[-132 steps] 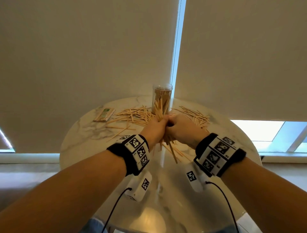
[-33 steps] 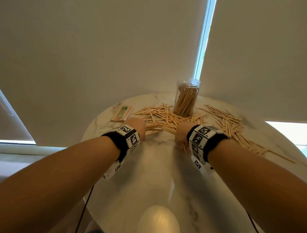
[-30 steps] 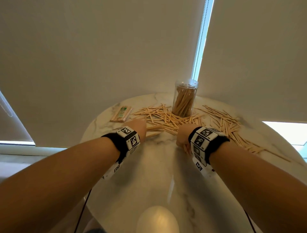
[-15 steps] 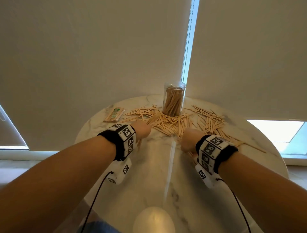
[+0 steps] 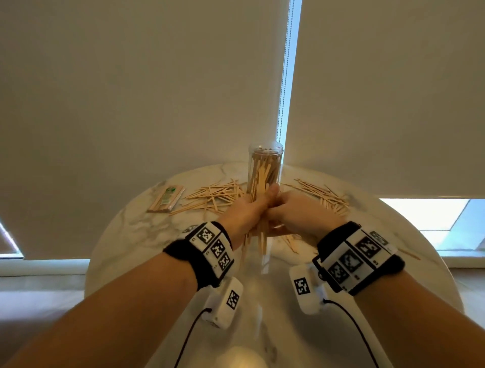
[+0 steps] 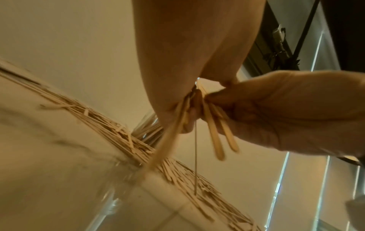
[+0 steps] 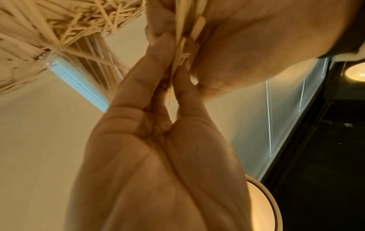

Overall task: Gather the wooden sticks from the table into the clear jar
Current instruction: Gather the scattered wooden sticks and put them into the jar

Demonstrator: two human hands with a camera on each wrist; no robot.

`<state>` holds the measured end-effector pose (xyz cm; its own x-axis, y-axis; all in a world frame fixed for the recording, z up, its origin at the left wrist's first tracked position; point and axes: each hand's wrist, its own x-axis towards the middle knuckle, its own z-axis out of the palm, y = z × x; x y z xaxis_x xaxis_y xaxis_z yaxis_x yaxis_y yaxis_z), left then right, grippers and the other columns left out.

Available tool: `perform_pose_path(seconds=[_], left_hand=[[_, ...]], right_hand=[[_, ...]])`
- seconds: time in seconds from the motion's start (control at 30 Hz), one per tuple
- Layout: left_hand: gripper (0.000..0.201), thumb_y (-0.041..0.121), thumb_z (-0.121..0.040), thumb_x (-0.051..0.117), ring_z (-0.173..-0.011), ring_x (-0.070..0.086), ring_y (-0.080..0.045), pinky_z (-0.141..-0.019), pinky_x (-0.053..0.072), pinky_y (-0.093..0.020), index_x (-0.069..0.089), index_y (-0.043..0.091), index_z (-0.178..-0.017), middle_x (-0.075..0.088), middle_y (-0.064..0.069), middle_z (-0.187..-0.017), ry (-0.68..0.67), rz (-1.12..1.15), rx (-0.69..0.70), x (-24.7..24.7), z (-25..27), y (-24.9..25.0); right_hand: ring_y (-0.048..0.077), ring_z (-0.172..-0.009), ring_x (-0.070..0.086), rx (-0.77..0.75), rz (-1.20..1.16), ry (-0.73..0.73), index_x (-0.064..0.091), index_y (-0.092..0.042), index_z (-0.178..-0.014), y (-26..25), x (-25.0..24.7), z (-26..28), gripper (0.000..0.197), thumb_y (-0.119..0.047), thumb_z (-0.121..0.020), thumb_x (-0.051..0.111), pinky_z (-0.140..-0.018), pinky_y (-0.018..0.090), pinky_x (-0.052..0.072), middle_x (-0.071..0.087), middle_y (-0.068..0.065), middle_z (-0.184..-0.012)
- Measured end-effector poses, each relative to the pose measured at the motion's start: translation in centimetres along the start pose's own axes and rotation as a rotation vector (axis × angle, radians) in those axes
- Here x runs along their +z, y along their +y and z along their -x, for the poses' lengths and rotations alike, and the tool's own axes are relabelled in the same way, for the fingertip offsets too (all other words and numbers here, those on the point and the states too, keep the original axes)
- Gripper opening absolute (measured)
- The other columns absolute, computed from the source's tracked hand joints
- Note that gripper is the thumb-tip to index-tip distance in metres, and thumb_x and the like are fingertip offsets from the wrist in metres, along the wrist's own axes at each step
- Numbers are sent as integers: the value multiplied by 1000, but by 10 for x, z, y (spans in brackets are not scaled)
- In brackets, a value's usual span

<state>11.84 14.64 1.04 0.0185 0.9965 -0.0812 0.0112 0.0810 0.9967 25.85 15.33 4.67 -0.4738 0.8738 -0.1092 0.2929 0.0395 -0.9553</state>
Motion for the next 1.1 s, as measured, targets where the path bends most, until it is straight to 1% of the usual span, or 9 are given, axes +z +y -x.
perform_pose_path(seconds=[0.07,0.27,0.37,0.47,0.67,0.8,0.97,1.03,1.1], left_hand=[[47,52,-92,62,-98,72,-29,-90,56,-51,68,12,-115,75,-11,-104,36,61,64,-2,-12,-1],[47,52,-97,51,-96,72,-24,-90,56,-45,70,11,-111,75,-8,-101,192,15,104,-17,-41,-12],[54,63,-92,50,-81,65,-20,-83,53,-43,69,13,-88,70,-2,-83,340,14,39,-28,-49,-12],[46,53,-98,48,-64,56,-19,-70,49,-39,61,15,-76,55,0,-61,232,280,64,-31,-51,-4],[30,42,-100,52,-50,32,-8,-54,38,-27,46,15,-87,35,4,-62,240,651,230,-21,-50,7],[24,35,-103,48,-54,37,-12,-55,37,-28,39,15,-94,40,1,-67,252,749,232,-15,-54,4],[18,31,-105,45,-53,49,-13,-52,52,-25,43,14,-104,42,-14,-77,128,519,318,-14,-50,0],[21,32,-104,46,-50,41,-10,-55,53,-26,47,12,-101,39,-4,-65,142,461,349,-21,-49,4],[30,44,-102,48,-49,32,-10,-45,39,-23,49,16,-90,37,6,-60,174,342,368,-29,-47,11]], right_hand=[[23,-79,76,-57,-33,47,69,-1,-106,-1,5,-11,15,0,-94,59,-65,27,60,76,16,-93],[27,-84,75,-70,26,60,76,0,-93,3,-5,-39,13,-10,-86,75,-79,35,62,76,16,-87],[24,-80,76,-110,37,149,76,-5,-93,0,-16,-45,13,-17,-90,72,-73,31,62,77,10,-83],[19,-88,73,-171,117,220,75,-17,-97,-2,-27,-52,11,-25,-92,69,-80,36,62,76,1,-91],[14,-95,71,-141,485,-152,65,-31,-117,0,-12,-51,41,-54,-83,71,-91,39,56,74,-7,-102],[13,-80,75,-142,391,-172,69,-11,-105,8,-1,-53,17,-24,-95,66,-79,29,61,78,3,-88],[16,-78,76,-171,349,-86,73,-6,-97,18,7,-52,16,-16,-98,61,-81,39,62,77,5,-84],[14,-82,74,-188,399,-63,73,-17,-102,18,0,-50,20,-33,-92,68,-82,40,61,77,-1,-89],[11,-89,71,-184,474,-31,70,-29,-113,15,-15,-45,38,-55,-85,68,-85,38,59,75,-9,-95]])
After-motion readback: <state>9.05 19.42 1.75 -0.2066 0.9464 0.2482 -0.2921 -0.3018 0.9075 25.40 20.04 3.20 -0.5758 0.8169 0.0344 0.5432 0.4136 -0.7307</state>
